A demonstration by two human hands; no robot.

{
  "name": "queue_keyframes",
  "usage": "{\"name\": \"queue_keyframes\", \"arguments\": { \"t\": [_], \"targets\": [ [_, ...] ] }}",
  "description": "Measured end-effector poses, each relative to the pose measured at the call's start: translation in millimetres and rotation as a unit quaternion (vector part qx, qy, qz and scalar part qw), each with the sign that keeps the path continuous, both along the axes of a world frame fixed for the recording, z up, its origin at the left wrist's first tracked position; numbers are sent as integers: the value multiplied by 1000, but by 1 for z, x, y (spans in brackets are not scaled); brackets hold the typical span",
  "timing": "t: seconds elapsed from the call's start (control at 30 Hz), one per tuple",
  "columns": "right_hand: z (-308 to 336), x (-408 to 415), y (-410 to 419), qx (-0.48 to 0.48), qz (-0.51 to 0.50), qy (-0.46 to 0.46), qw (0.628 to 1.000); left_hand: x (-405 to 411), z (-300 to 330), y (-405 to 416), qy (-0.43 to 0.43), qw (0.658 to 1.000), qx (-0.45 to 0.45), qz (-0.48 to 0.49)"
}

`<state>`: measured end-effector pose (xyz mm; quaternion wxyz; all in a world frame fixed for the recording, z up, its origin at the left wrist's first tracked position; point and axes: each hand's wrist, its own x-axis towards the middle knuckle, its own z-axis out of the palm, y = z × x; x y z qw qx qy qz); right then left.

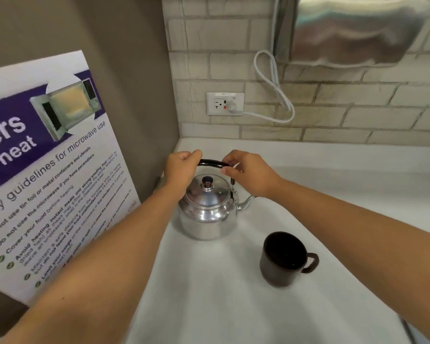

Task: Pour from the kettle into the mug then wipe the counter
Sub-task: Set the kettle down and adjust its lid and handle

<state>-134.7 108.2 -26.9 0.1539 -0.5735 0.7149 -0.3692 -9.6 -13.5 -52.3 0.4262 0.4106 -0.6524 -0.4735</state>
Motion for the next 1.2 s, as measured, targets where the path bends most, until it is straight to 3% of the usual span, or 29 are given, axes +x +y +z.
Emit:
{"name": "queue_keyframes", "arguments": {
  "t": [0.43,0.57,0.67,0.77,1.2],
  "targets": [
    [-27,-14,-35,-16,-34,11,999,-9,-26,-25,-7,1000,11,23],
    [-29,-17,-44,-12,-74,9,997,-5,-25,-22,-33,997,-69,10],
    [-32,-19,-51,-10,-93,-9,996,2,-26,-19,-59,982,-179,23],
    [-36,-19,-59,-22,-124,-4,992,9,-31,-16,-99,967,-232,33],
    [-53,-27,-74,121,-134,-16,983,27,-73,21,-196,938,-286,-24]
  ]
}}
